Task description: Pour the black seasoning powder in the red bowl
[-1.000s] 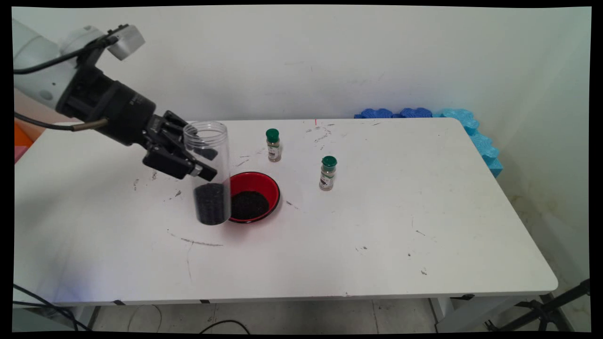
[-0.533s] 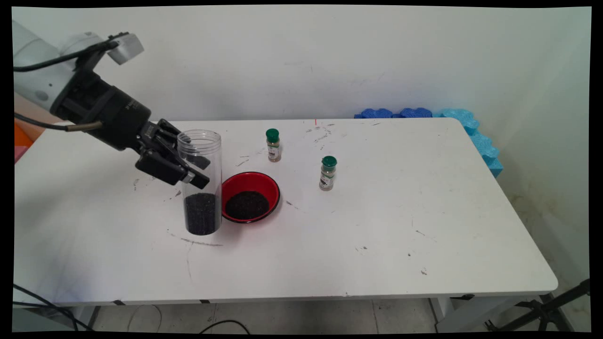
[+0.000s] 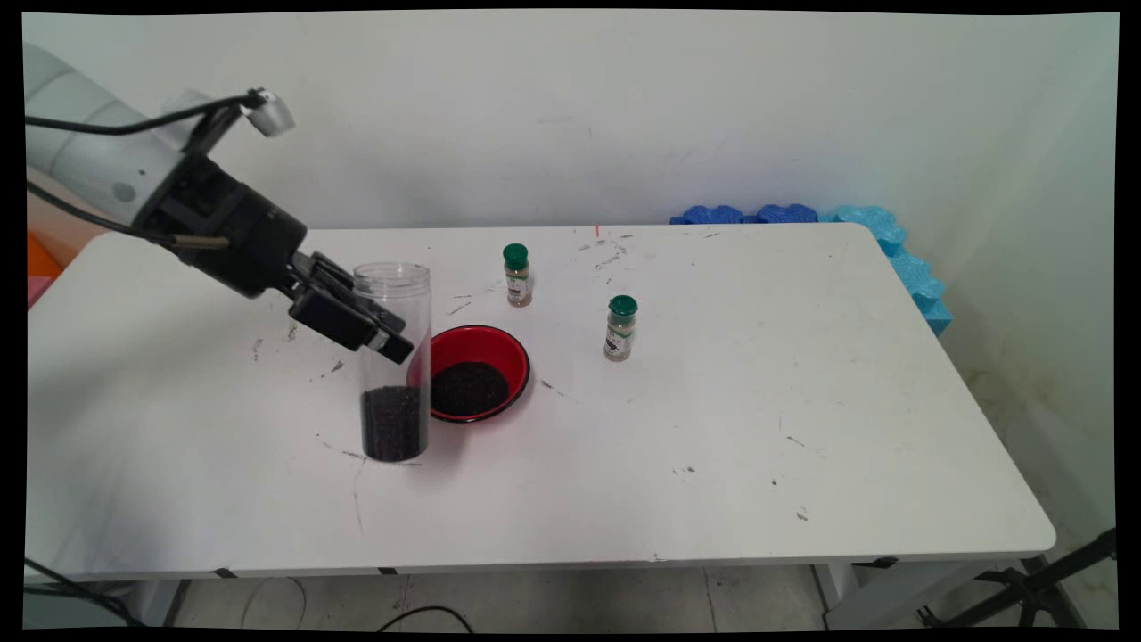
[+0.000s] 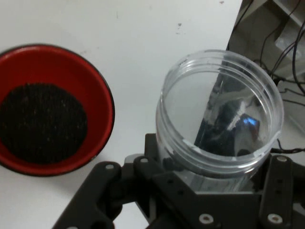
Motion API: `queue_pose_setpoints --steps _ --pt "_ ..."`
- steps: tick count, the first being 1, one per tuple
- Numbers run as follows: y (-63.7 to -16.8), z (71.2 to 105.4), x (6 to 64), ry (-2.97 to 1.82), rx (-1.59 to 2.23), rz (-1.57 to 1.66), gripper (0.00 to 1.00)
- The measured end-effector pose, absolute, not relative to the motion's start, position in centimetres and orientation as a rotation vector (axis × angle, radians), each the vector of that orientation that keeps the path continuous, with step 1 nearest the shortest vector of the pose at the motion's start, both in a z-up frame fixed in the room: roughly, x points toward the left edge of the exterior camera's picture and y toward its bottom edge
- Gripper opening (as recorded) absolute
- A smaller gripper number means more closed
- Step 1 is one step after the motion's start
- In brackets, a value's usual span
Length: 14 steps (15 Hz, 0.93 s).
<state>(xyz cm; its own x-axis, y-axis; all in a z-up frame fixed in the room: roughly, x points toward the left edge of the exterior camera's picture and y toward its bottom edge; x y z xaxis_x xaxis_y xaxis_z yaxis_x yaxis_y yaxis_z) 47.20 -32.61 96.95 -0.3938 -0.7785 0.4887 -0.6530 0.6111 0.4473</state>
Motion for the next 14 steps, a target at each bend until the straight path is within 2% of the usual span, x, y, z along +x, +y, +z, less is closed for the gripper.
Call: queue_pose_setpoints --steps 14 --pt "-35.3 91.4 47.4 -1.693 1.736 -0.600 0.00"
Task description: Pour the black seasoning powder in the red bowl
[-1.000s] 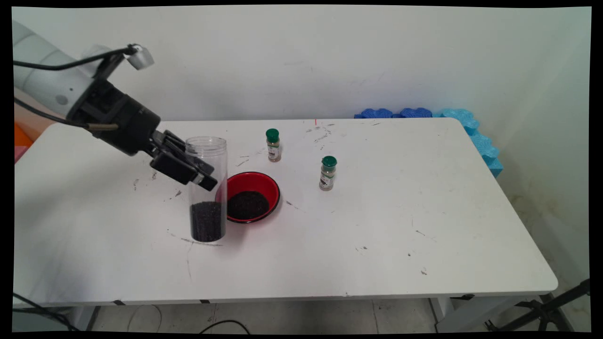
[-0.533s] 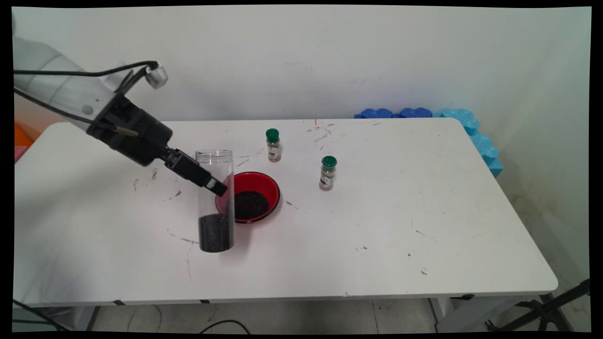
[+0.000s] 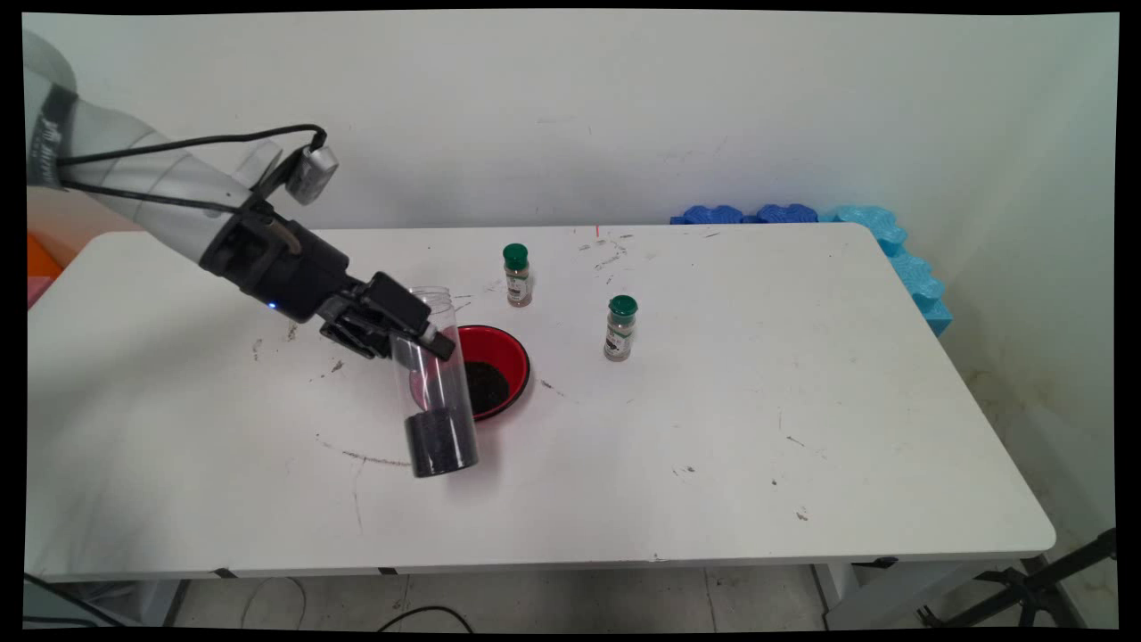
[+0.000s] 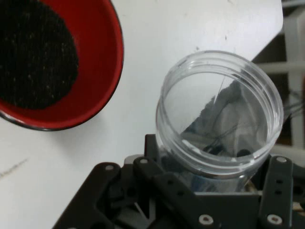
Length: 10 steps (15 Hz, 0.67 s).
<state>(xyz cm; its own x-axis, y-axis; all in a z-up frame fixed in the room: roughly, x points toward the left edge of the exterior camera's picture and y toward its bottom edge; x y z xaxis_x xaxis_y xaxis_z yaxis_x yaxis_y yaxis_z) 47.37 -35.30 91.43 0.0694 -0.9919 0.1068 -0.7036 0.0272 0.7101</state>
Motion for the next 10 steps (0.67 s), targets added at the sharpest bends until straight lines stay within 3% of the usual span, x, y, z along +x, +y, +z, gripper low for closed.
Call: queue_pose_setpoints --steps 10 --pt "-36.2 89.4 47.9 -1.286 2.077 -0.810 0.00"
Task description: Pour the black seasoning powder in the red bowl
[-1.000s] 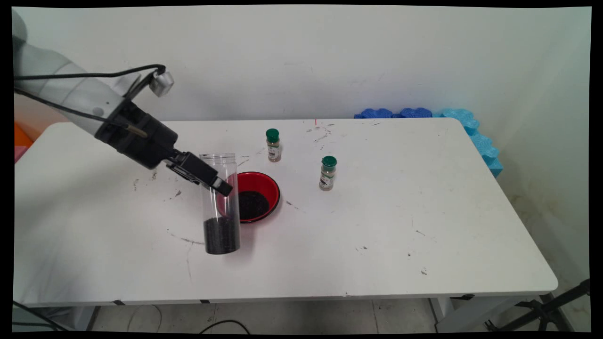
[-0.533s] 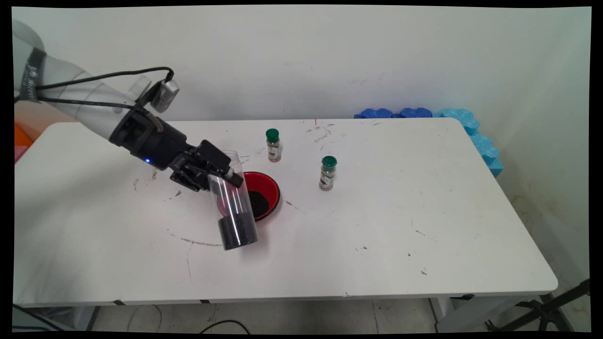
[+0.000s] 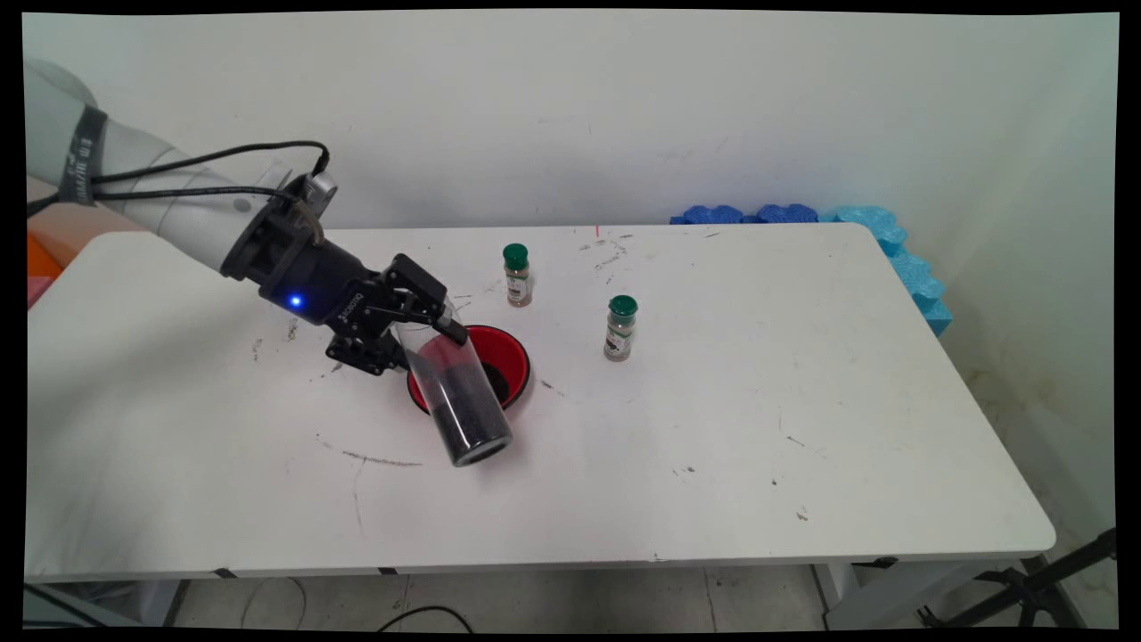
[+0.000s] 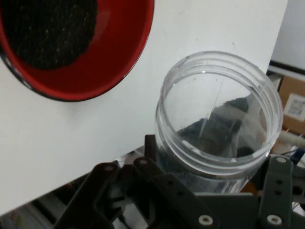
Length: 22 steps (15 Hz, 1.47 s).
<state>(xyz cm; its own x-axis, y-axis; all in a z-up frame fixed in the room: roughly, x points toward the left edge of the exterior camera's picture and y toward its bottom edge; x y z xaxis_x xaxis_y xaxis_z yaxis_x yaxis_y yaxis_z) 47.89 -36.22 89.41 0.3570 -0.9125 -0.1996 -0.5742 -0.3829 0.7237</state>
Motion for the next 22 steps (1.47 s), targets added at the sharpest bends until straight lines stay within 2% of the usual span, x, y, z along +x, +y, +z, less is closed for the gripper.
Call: queue_pose_setpoints --steps 10,22 --pt "-36.7 88.5 48.0 -0.821 2.315 -1.035 0.00" --pt "-37.0 87.9 47.5 -0.413 2.417 -1.213 0.00"
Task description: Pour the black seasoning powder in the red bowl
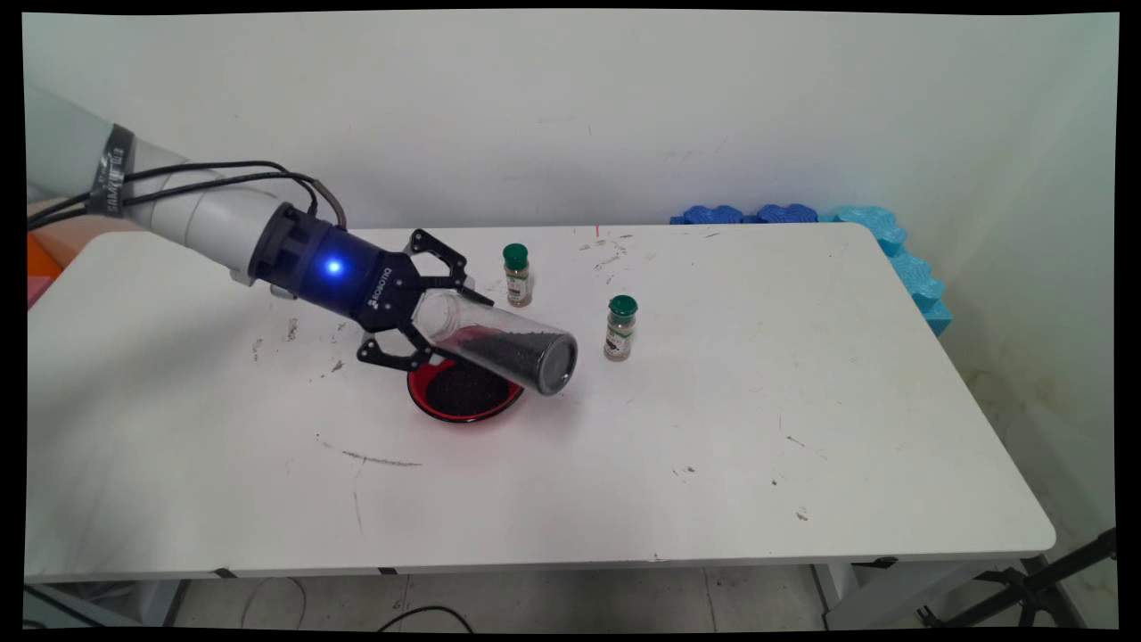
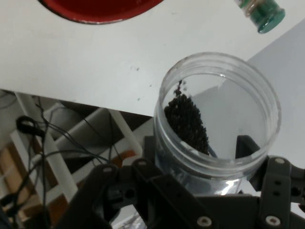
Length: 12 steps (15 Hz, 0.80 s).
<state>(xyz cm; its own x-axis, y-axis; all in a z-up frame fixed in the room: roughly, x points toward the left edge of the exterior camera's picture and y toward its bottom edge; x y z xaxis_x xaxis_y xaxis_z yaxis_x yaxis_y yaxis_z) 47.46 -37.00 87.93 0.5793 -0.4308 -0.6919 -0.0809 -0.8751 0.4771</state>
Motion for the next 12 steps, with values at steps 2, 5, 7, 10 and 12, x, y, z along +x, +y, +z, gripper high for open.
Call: queue_pose_setpoints --steps 2,5,7,10,12 --pt "-36.95 87.90 47.36 -0.360 2.425 -1.234 0.00" --pt "-36.92 87.85 47.20 -0.291 2.432 -1.261 0.00" --pt "-36.90 87.80 47.07 -0.242 2.435 -1.278 0.00" --pt "-36.85 87.74 46.89 -0.165 2.437 -1.305 0.00" --pt "-36.79 87.71 46.77 -0.124 2.437 -1.321 0.00"
